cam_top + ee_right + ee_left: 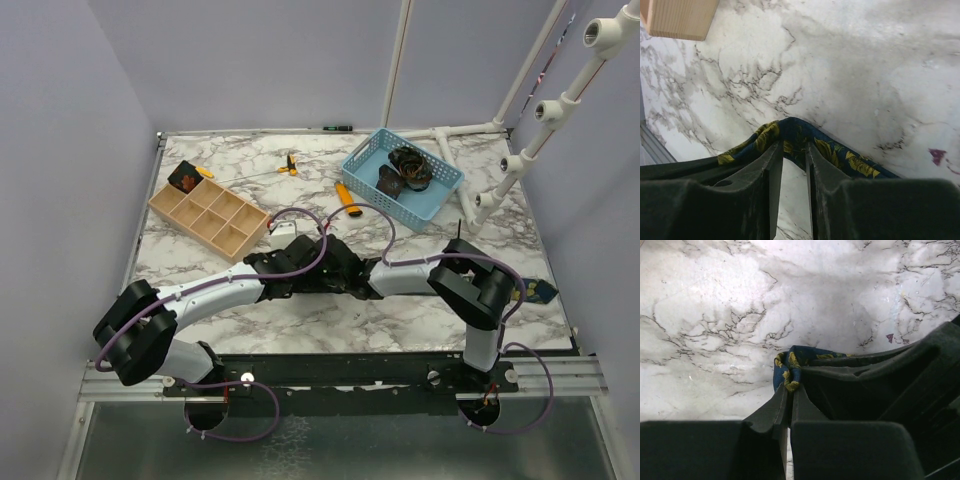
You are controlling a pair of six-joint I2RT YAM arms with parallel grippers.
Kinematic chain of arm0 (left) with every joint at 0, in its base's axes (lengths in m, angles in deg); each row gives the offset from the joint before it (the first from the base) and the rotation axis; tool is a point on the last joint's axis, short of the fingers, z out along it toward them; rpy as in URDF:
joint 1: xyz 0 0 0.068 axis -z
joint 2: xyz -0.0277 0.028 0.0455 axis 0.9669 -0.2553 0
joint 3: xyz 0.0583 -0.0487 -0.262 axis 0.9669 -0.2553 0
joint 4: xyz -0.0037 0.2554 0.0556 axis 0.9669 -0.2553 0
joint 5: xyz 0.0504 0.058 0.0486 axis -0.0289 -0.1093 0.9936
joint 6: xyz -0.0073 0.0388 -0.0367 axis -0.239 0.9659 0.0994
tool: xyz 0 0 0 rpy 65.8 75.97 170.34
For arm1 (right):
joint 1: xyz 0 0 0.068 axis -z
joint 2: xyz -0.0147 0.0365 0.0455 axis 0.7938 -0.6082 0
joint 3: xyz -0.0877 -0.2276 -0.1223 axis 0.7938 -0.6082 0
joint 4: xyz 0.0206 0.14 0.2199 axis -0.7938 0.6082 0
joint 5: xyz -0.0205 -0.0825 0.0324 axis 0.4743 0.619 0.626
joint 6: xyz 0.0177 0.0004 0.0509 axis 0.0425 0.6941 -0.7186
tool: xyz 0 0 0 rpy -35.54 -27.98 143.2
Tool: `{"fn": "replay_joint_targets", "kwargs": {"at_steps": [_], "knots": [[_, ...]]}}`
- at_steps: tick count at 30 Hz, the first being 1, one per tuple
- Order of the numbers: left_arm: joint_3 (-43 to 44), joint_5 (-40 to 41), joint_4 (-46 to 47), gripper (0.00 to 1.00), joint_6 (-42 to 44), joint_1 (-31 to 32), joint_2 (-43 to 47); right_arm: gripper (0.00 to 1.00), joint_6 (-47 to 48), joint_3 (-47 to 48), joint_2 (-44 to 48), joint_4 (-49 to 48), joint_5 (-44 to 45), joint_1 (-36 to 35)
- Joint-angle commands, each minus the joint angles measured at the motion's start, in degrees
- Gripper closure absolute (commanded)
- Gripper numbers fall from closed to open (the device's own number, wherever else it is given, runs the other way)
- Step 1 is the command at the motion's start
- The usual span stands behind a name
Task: Roll the ties
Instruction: Roll the tie at the center of the board.
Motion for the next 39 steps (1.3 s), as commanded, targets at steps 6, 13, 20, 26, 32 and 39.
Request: {"fn": "replay_joint_targets", "kwargs": {"at_steps": [6,13,20,26,32,39], "knots": [[0.94,1.50,-1.19,1.00,0.42,0.37,-2.31,0.69,-0.82,-3.51,8.43,8.83,9.97,-0.17],[1.77,1.82,-1.84,1.00,0.49,0.42,-2.96,0.71,2.19,-6.10,11.73,7.91,10.18,0.23],[2.43,0.49,-1.84,1.00,-0.04,0.43,-2.75,0.74,4.67,-0.32,4.06,5.87,1.94,0.25],[1.99,-0.44,-1.91,1.00,-0.59,0.44,-0.61,0.82,3.90,4.24,-2.29,8.46,-0.16,0.23],[1.16,-3.93,-1.41,1.00,-2.29,0.73,2.35,0.88,2.95,5.95,-6.93,4.80,-7.19,0.24],[-2.53,-6.02,4.14,1.00,-3.24,0.92,3.20,0.89,-0.31,1.77,-7.07,-4.99,-10.48,0.28]]}}
